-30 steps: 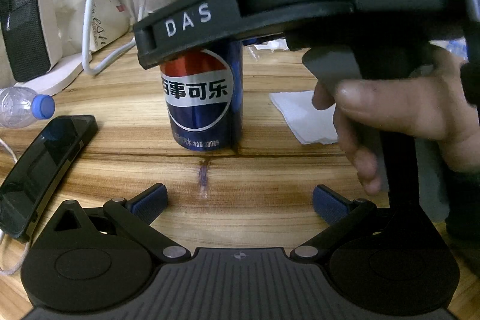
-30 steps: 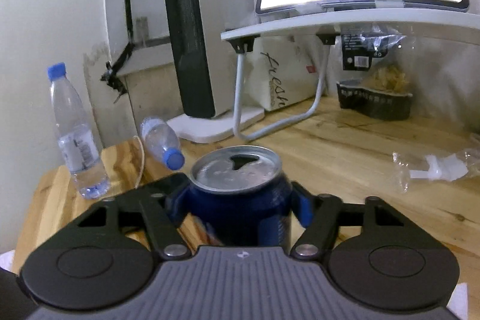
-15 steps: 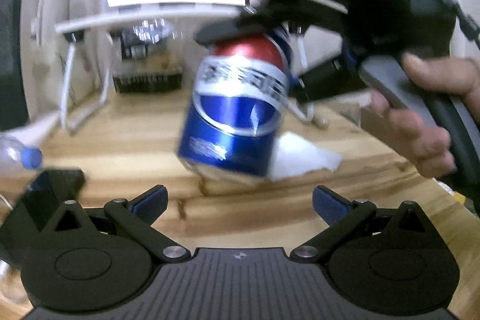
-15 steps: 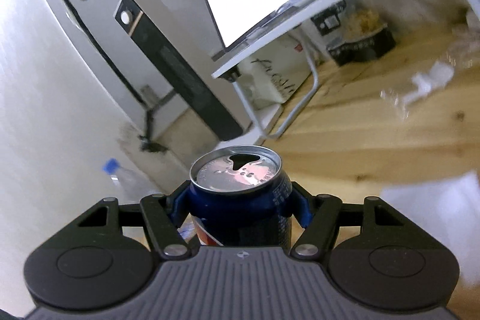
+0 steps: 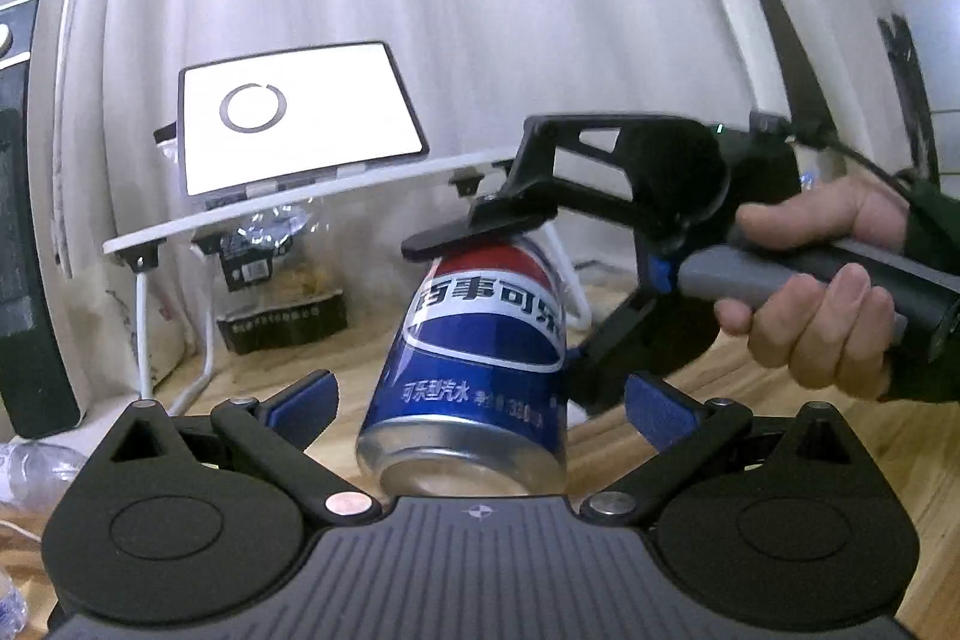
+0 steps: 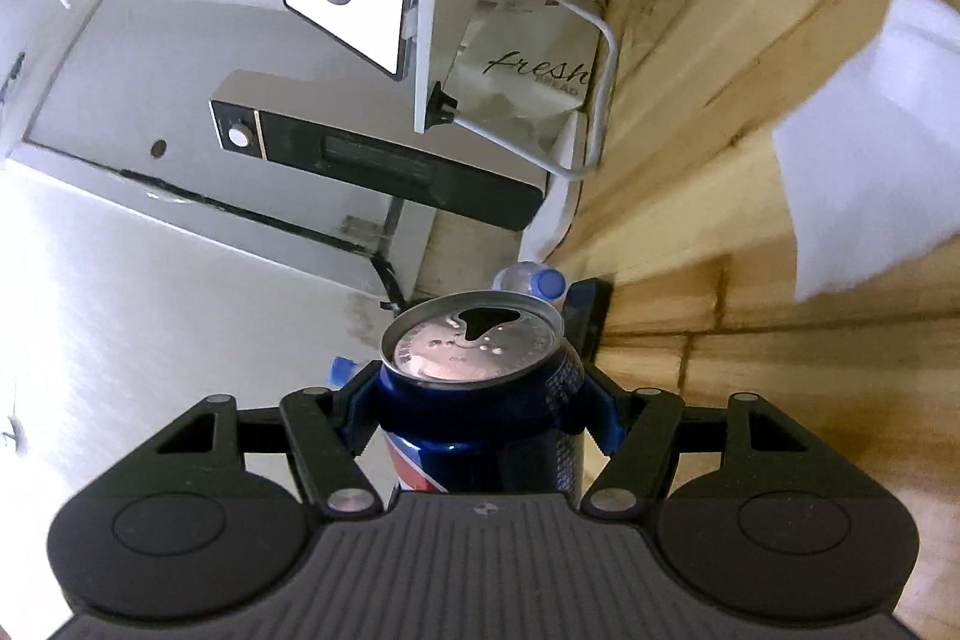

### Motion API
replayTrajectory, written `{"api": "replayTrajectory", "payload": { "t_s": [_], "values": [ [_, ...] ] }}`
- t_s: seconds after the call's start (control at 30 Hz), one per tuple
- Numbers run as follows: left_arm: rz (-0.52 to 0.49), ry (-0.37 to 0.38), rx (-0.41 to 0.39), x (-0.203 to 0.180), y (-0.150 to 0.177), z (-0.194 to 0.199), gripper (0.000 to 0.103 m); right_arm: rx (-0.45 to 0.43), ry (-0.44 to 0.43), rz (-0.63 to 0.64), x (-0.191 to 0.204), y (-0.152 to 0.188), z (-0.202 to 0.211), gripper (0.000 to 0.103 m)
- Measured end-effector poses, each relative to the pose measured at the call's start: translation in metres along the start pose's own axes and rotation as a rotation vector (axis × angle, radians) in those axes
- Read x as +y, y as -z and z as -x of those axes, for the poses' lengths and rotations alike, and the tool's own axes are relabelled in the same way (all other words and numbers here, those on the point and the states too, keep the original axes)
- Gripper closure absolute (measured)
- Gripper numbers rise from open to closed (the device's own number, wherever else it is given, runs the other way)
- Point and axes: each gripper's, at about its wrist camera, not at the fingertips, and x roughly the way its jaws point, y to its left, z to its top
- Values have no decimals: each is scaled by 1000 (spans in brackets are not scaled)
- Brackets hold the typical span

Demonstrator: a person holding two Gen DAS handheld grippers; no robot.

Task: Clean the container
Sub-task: 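Pass the Pepsi can from the right gripper into the left gripper, then grasp the white paper towel with the right gripper and lift it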

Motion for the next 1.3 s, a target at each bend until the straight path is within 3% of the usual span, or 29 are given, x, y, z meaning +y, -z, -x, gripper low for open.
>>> {"api": "replayTrajectory", "payload": {
  "t_s": [0.07,0.3,0.37,0.47,0.57,0.67,0.77,0.9,1.0,1.07,1.13,1.23,1.3],
  "values": [
    [-45,-1,-10,0,2,-1,4,15,-43,-50,-5,1,-1,34],
    [-161,19,-67,-5,6,2,7,78,-76,-93,-9,11,-5,34],
    [-182,16,-89,-7,6,2,26,83,-86,-102,-10,14,-7,33],
    [-203,-6,-117,-8,7,3,35,89,-101,-108,-11,17,-9,33],
    [-203,-19,-141,-8,8,7,35,79,-84,-85,-10,17,-8,33],
    [-168,-26,-124,-9,7,9,36,15,95,76,3,14,-4,31],
    [-66,-46,-67,3,4,2,36,-49,274,238,17,10,0,4],
    [109,-68,42,25,3,-14,36,-135,512,453,35,5,6,5],
    [132,-104,81,26,4,-24,36,-200,690,614,48,1,10,6],
    [136,-111,101,25,4,-30,35,-212,943,782,46,-1,-6,13],
    [151,-103,113,25,4,-36,36,-179,1089,891,35,-4,-25,20],
    [153,-119,110,24,3,-38,36,-133,1148,900,20,-13,-41,26],
    [149,-131,112,22,2,-39,36,-103,1157,871,10,-18,-47,45]
  ]
}}
